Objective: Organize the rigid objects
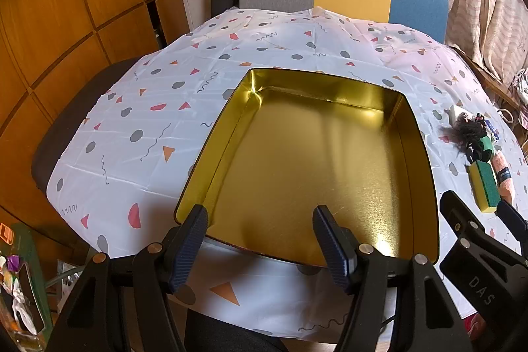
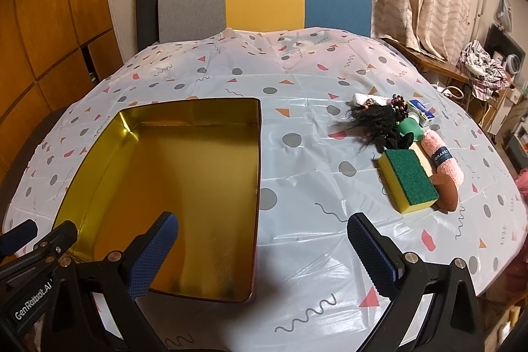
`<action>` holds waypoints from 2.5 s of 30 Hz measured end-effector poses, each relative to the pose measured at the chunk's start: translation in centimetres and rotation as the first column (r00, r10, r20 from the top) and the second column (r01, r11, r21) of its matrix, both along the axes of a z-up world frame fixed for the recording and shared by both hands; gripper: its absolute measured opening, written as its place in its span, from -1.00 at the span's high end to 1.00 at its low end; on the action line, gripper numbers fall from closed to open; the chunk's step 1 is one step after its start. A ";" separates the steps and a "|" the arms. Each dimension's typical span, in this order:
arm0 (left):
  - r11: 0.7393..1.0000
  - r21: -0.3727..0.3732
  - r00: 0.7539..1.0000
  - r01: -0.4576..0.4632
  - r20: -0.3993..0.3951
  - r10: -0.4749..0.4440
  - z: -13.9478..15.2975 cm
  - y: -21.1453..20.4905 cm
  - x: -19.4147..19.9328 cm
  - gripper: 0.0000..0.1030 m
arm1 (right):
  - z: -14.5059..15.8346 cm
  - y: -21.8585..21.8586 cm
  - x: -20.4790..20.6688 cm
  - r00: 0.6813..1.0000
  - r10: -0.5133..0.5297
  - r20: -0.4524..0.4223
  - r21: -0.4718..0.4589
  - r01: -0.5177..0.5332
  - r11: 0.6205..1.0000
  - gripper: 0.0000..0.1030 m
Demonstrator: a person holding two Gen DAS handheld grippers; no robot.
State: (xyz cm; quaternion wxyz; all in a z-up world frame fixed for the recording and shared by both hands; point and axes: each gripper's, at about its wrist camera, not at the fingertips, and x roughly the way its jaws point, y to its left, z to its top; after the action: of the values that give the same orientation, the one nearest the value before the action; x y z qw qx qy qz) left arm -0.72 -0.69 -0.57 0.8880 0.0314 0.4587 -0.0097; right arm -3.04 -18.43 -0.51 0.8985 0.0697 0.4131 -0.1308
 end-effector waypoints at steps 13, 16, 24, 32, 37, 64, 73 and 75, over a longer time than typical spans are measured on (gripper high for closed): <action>1.000 0.003 1.000 0.005 -0.001 -0.005 -0.2 0.0 0.0 -0.31 | 0.0 -0.2 -0.2 1.000 -0.002 -0.005 0.004 0.002 1.000 -1.00; 1.000 0.005 1.000 0.007 -0.002 -0.007 -0.2 0.0 -0.1 -0.31 | 0.0 -0.3 -0.2 1.000 -0.002 -0.005 0.006 0.002 1.000 -1.00; 1.000 0.012 1.000 0.008 -0.006 -0.008 -0.3 -0.5 -0.3 -0.31 | 0.0 -0.9 -0.5 1.000 -0.014 -0.002 0.016 0.014 1.000 -1.00; 1.000 0.015 1.000 0.012 -0.003 -0.012 -0.3 -0.8 -0.4 -0.31 | -0.2 -1.2 -0.6 1.000 -0.013 -0.005 0.018 0.013 1.000 -1.00; 1.000 0.005 1.000 0.030 -0.002 -0.030 -0.1 -1.3 -0.6 -0.31 | 0.0 -1.6 -0.8 1.000 -0.025 0.006 0.014 0.025 1.000 -1.00; 0.841 -0.360 0.881 0.404 -0.094 -0.464 -1.6 -11.6 -2.0 -0.31 | -4.3 -23.4 -8.5 0.926 -0.372 0.059 0.045 0.370 0.928 -1.00; 0.800 -0.396 0.837 0.452 -0.124 -0.534 -2.5 -15.6 -2.3 -0.30 | -6.2 -30.4 -8.0 0.913 -0.395 0.103 0.101 0.386 0.917 -0.76; 0.791 -0.402 0.824 0.462 -0.136 -0.550 -2.8 -16.2 -2.3 -0.31 | -6.9 -30.9 -6.9 0.931 -0.361 0.058 0.117 0.353 0.928 -0.54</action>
State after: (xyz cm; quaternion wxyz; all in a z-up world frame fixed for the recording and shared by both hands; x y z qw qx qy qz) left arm -2.98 -16.92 -3.39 0.7791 -0.0066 0.5303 -0.3343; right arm -9.97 -49.32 -7.44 0.8703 0.1958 0.3642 -0.2676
